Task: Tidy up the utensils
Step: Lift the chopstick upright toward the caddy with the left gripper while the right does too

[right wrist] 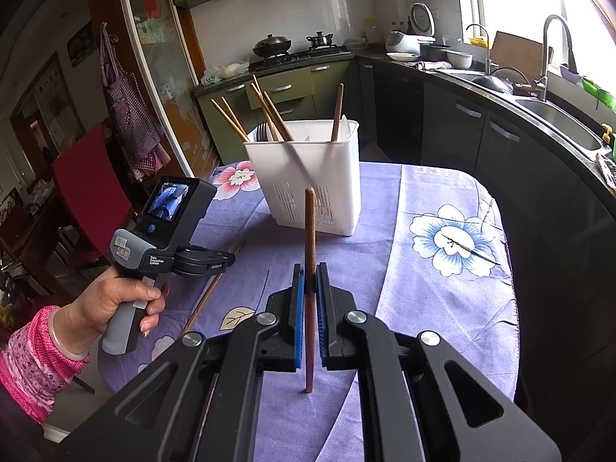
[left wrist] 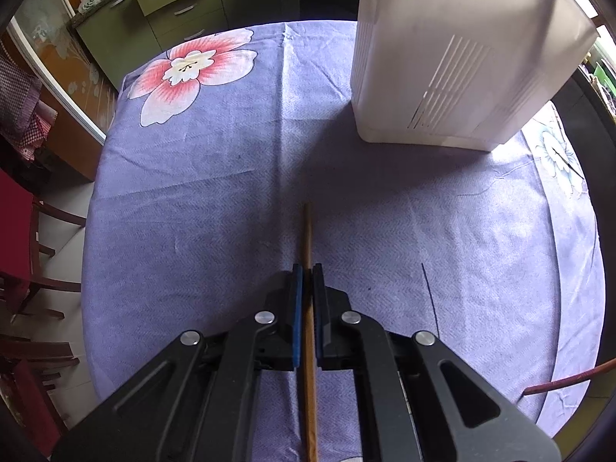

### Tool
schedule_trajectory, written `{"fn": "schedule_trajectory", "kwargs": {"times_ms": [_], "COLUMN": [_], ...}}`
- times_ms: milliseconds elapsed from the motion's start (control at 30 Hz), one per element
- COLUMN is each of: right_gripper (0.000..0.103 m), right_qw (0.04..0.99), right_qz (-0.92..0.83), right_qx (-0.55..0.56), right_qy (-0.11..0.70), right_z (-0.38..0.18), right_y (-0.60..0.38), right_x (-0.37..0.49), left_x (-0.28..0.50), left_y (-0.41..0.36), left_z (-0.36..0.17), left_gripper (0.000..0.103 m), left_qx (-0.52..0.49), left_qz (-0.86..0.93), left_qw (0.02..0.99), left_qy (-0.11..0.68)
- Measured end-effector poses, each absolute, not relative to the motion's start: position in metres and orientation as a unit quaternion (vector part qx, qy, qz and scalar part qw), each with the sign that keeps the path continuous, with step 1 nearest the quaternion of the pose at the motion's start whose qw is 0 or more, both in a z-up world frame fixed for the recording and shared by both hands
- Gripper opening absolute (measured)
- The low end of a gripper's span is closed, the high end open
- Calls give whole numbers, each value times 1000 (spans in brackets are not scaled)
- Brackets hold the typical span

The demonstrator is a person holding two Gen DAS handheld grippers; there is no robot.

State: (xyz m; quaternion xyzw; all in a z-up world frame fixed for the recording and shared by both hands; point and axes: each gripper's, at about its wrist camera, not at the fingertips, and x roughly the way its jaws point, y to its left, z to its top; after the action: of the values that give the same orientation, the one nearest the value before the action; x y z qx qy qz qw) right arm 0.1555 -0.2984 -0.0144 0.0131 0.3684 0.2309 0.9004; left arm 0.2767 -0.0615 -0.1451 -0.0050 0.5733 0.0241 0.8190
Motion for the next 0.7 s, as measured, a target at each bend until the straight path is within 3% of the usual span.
{"fn": "schedule_trajectory", "kwargs": {"times_ms": [467, 700], "right_gripper": [7, 7], "right_qw": [904, 904], "right_qz": [227, 229], "right_qx": [18, 15], "right_qy": [363, 360], "right_z": [-14, -12], "right_y": [-300, -302], "right_x": [147, 138], "left_x": [180, 142], "left_y": [-56, -62], "left_z": [-23, -2], "left_gripper": [5, 5], "left_qx": [-15, -5], "left_qz": [-39, -57], "left_qw": [906, 925], "left_qy": [421, 377]}}
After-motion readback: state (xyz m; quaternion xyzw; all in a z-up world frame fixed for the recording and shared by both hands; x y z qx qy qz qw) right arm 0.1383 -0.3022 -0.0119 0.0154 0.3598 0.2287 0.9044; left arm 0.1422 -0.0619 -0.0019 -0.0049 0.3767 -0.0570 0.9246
